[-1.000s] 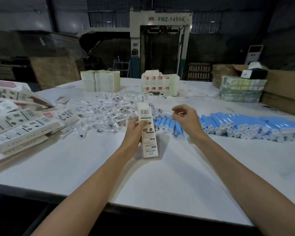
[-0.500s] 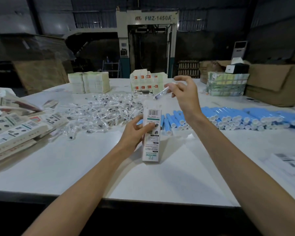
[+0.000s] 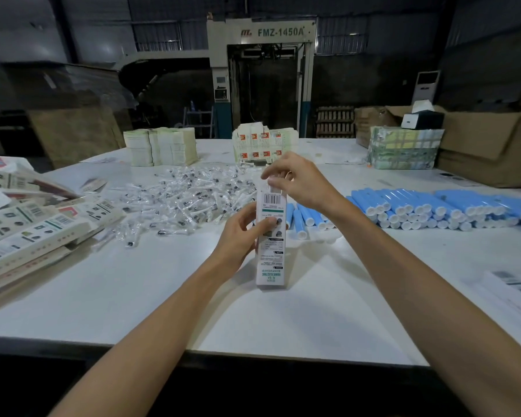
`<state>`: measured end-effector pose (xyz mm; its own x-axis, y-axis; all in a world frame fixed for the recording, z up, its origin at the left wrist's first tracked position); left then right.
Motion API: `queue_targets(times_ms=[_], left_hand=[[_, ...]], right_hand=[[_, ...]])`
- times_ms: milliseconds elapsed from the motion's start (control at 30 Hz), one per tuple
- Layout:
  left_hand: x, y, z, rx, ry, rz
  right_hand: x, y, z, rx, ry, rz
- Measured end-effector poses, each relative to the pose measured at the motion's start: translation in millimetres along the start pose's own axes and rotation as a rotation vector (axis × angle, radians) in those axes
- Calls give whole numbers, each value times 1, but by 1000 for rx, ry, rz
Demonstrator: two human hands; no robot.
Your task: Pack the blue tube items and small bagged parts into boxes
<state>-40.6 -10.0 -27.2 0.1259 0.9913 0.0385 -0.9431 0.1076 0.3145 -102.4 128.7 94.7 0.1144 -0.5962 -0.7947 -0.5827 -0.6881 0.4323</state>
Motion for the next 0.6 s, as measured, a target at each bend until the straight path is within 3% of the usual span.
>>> queue_targets(times_ms=[133,433,500,600], left_hand=[[-1,1,1,-5,30,12],[-4,0,1,13,74,14],[-5,0,2,18,81,21],[-4,-1,2,27,104,6]], right_hand=[[-1,-4,2,-28,-88,34],[3,-6,2,26,34,261],[3,-4,2,35,32,220],[11,-1,0,36,4,15]])
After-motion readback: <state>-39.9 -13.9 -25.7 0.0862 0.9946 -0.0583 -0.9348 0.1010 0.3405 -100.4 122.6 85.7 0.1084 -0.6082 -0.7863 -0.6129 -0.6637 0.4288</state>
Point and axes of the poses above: each hand's wrist, its own y-axis towards the middle knuckle, its own x-axis out of the palm, z = x × y, the point moved 5 cm from there along y, towards the middle knuckle, and after that the axes turned 12 degrees about -z, right-handed, at the moved point
